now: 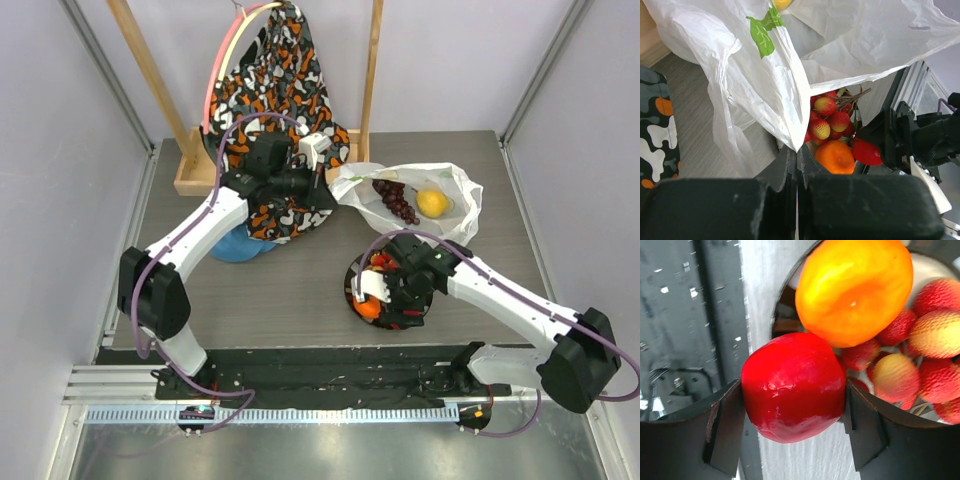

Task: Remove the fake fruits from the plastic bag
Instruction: Place the fake fruit on the plate.

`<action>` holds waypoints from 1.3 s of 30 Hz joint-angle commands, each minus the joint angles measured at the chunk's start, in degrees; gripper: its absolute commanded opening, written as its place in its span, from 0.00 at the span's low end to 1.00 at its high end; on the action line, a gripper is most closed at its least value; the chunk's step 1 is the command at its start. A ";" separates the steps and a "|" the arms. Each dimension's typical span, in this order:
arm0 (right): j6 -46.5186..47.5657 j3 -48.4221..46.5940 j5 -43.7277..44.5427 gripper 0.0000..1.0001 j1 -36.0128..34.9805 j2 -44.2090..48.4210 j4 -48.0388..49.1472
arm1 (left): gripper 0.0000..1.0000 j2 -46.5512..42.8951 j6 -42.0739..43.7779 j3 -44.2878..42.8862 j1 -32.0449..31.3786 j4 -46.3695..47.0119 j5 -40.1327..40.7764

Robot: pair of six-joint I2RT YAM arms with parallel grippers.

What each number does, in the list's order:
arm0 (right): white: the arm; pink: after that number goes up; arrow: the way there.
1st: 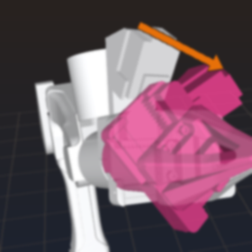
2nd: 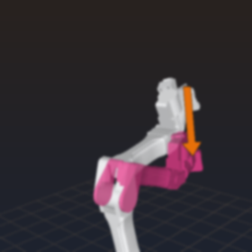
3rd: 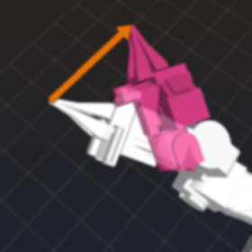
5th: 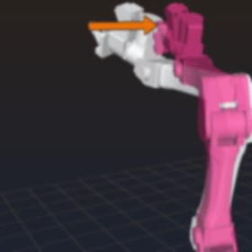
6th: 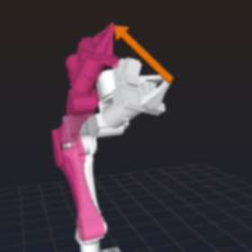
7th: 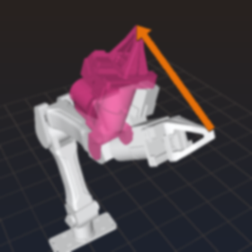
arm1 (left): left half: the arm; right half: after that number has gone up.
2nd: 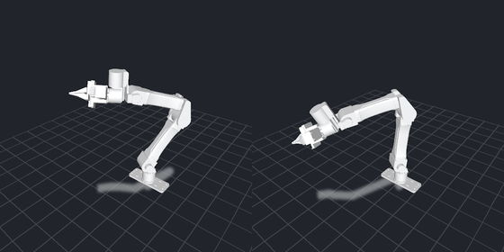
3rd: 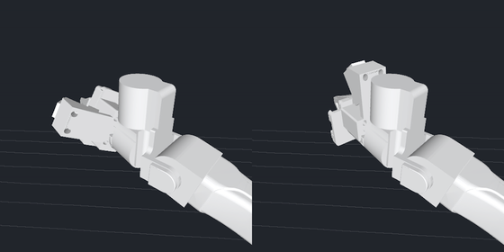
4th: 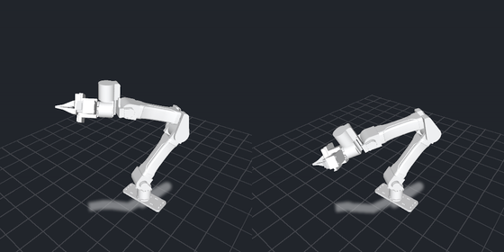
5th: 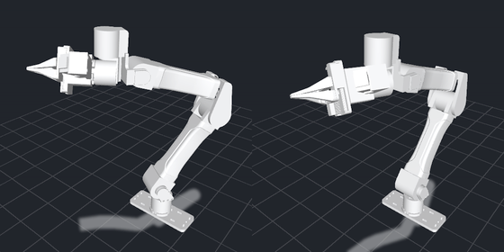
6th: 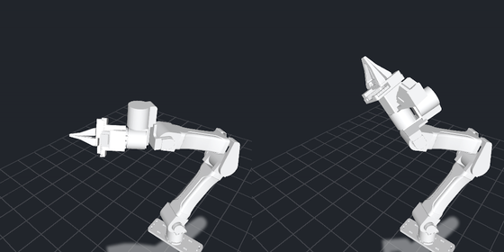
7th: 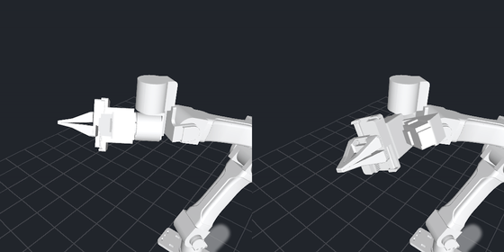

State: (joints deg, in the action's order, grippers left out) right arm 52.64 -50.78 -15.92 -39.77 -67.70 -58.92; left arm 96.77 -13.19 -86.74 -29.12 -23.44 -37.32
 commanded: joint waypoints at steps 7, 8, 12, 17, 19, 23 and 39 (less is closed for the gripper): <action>0.09 1.74 2.12 0.41 -1.36 -4.28 10.83 | 0.00 -3.52 2.64 0.87 0.12 -0.20 1.11; -0.17 1.83 2.04 0.41 -1.45 -4.45 11.01 | 0.00 -3.35 2.56 0.87 0.12 -0.11 1.02; -1.22 2.53 1.07 0.46 -1.63 -4.28 12.94 | 0.00 -2.82 1.77 0.78 0.21 0.50 0.50; -2.81 2.53 -1.39 0.50 -1.89 -5.07 13.74 | 0.00 -1.68 0.89 0.08 -0.05 1.20 -0.03; -3.07 2.45 -2.00 0.60 -1.80 -5.51 13.57 | 0.00 -1.50 0.62 -0.18 -0.14 1.38 -0.12; -4.38 0.34 -1.40 0.99 -1.72 -4.90 11.72 | 0.00 -1.23 0.36 -0.18 -0.41 1.38 -0.47; -13.52 -34.46 -2.09 0.86 18.48 -12.00 2.47 | 0.00 -2.29 -1.66 4.38 -0.67 3.14 -2.49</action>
State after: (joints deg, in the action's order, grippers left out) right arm 46.37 -81.30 -16.25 -26.57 -72.64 -58.61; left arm 96.01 -13.85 -83.77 -29.36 -22.76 -37.78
